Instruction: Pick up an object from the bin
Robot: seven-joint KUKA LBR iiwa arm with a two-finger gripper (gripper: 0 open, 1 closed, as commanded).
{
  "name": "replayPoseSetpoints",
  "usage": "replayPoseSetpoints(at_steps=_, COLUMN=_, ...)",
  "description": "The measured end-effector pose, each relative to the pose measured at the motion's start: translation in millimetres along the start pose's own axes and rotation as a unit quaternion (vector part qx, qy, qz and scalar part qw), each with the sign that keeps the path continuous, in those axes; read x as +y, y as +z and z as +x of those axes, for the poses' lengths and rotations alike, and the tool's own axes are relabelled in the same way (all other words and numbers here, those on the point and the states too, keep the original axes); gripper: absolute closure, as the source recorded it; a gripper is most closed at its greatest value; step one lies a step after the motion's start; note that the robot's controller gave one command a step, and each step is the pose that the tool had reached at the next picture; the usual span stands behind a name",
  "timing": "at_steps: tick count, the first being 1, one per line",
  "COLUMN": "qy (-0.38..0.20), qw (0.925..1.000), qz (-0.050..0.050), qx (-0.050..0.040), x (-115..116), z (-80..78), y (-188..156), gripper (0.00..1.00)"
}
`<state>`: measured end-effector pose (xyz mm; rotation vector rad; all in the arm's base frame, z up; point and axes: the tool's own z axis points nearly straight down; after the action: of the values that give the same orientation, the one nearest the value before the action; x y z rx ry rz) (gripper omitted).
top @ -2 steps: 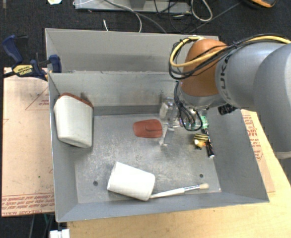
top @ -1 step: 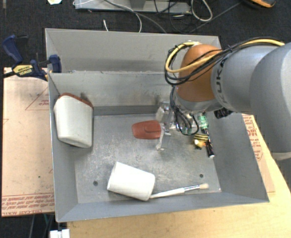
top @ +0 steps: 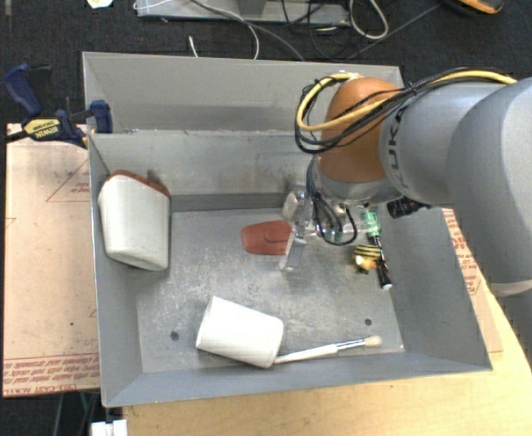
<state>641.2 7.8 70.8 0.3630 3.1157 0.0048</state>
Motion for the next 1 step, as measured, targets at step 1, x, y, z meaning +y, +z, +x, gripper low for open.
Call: replayPoseSetpoints(at_steps=1, qy=0.008, qw=1.0000, qz=0.000, qx=0.0001, x=14.6, z=1.5, y=0.1, gripper=0.00)
